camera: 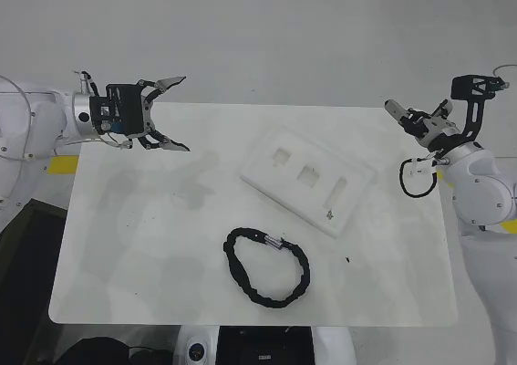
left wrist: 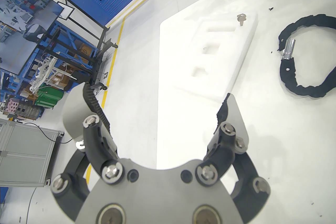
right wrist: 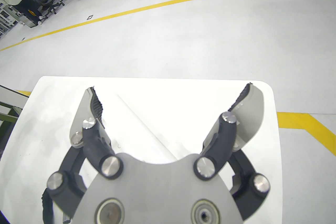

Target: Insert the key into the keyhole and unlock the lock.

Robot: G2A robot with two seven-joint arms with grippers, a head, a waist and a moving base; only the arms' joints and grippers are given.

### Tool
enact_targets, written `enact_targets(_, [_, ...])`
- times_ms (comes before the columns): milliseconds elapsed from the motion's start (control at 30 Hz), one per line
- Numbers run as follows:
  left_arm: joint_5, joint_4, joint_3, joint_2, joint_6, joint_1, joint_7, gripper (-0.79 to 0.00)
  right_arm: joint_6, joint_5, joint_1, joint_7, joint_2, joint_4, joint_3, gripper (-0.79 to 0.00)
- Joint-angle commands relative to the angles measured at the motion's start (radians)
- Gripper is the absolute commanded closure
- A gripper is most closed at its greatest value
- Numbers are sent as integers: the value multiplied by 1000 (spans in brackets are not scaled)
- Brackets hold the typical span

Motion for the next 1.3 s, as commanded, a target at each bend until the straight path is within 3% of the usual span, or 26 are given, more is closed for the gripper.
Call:
enact_targets(0, [0, 0, 0, 0, 0, 0, 0, -784, 0, 0, 0, 0, 0, 0, 0, -784])
enact_targets(633, [0, 0, 0, 0, 0, 0, 0, -785, 10, 22, -16, -8, -1, -1, 11, -785])
enact_targets(1267, [0, 0, 0, 0, 0, 0, 0, -785, 138, -73, -137, 311, 2, -182, -80, -785])
